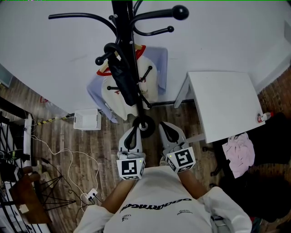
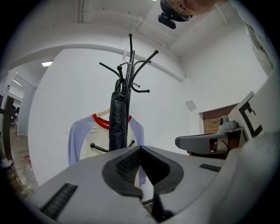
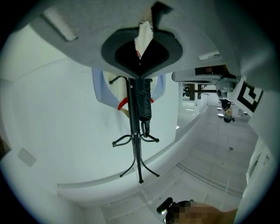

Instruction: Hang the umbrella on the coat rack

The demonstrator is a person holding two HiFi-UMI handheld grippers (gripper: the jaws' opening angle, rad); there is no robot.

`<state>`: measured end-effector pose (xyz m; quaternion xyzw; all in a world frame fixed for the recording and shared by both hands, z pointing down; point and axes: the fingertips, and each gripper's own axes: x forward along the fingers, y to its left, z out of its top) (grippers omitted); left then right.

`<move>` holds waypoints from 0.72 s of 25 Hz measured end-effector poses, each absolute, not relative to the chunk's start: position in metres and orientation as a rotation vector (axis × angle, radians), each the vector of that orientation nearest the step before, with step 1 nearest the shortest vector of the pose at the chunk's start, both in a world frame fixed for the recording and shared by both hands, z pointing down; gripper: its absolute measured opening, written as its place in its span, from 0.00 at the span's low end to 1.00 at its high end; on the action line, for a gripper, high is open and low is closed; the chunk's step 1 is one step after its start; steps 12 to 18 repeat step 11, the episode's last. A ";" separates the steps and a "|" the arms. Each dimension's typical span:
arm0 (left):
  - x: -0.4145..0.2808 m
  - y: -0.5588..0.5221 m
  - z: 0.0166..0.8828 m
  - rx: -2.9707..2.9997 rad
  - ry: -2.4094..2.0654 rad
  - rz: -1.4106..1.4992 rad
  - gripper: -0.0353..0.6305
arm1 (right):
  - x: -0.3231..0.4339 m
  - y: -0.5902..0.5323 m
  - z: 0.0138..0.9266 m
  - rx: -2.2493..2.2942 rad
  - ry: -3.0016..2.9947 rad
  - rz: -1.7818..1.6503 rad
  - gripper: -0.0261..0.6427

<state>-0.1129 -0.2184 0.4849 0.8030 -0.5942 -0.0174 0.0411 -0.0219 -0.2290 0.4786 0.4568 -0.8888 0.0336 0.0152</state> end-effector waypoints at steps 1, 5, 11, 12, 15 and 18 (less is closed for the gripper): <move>-0.113 -0.218 0.485 2.459 -1.820 -0.055 0.05 | -0.022 -0.229 0.479 1.421 -2.765 0.103 0.03; -0.112 -0.218 0.486 2.457 -1.815 -0.060 0.05 | -0.020 -0.229 0.480 1.430 -2.759 0.101 0.04; -0.113 -0.215 0.486 2.452 -1.818 -0.047 0.05 | -0.017 -0.229 0.480 1.442 -2.754 0.112 0.04; -0.113 -0.215 0.486 2.452 -1.818 -0.047 0.05 | -0.017 -0.229 0.480 1.442 -2.754 0.112 0.04; -0.113 -0.215 0.486 2.452 -1.818 -0.047 0.05 | -0.017 -0.229 0.480 1.442 -2.754 0.112 0.04; -0.113 -0.215 0.486 2.452 -1.818 -0.047 0.05 | -0.017 -0.229 0.480 1.442 -2.754 0.112 0.04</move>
